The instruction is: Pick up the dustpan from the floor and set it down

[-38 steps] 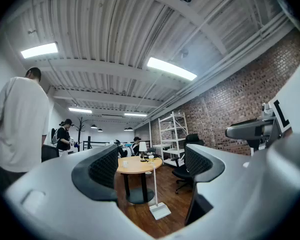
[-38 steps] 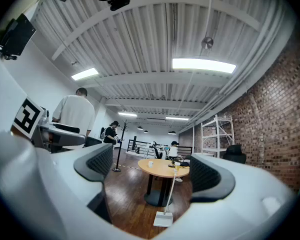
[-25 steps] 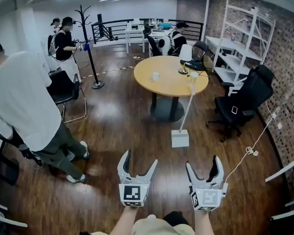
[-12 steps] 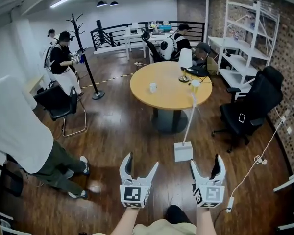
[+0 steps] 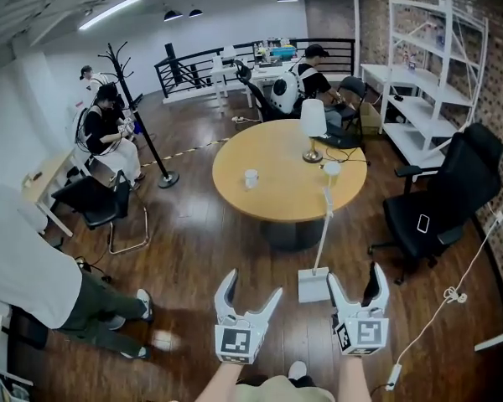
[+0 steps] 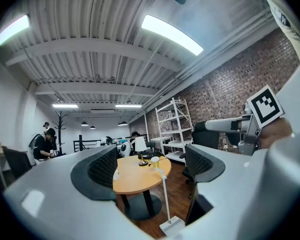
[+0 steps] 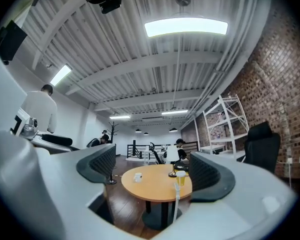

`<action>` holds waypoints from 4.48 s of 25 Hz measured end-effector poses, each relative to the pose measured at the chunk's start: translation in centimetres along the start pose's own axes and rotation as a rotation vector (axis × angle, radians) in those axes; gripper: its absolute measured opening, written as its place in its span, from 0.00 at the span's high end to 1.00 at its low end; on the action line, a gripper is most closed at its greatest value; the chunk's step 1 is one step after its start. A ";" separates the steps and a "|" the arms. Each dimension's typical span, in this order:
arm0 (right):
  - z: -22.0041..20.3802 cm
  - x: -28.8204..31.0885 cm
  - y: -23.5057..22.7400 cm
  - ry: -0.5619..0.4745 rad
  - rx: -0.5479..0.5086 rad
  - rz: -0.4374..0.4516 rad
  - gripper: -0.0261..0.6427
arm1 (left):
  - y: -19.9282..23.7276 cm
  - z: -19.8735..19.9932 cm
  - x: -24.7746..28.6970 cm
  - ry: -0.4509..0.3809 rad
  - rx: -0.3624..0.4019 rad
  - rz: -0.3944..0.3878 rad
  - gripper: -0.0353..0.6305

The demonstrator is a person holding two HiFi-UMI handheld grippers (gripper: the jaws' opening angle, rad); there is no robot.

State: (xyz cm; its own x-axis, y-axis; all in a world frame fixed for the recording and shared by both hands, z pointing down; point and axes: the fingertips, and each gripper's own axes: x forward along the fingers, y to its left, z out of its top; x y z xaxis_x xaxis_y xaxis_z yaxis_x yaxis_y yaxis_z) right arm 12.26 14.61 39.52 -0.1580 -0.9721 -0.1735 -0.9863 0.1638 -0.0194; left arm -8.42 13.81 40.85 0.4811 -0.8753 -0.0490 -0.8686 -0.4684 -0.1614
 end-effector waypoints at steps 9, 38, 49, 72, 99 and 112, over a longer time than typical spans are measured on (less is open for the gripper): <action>-5.0 7.1 -1.1 0.075 0.027 0.065 0.33 | 2.9 -3.6 6.7 0.068 -0.032 0.034 0.32; -17.9 27.6 -9.0 0.240 -0.022 -0.119 0.33 | 17.4 -7.7 34.0 0.012 -0.151 -0.092 0.35; -38.6 25.2 -16.0 0.628 0.093 -0.074 0.33 | 16.0 -10.7 38.6 0.120 -0.159 -0.045 0.35; -62.7 32.3 -18.2 1.016 0.305 -0.037 0.77 | 15.9 -20.3 38.4 0.369 -0.219 0.087 0.35; -36.4 29.8 -17.3 0.669 0.003 -0.059 0.83 | 14.6 -15.7 37.4 0.242 -0.235 0.012 0.35; -13.2 35.3 -13.1 0.269 -0.063 -0.055 0.85 | 17.5 -9.4 36.7 0.130 -0.182 0.050 0.35</action>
State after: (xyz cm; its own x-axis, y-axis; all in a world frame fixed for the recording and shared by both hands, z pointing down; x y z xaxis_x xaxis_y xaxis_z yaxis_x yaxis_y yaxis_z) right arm 18.98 -24.04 46.68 -0.1026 -0.9903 0.0936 -0.9935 0.1068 0.0407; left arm -7.09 -27.65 45.48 0.4275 -0.9008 0.0768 -0.9039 -0.4273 0.0187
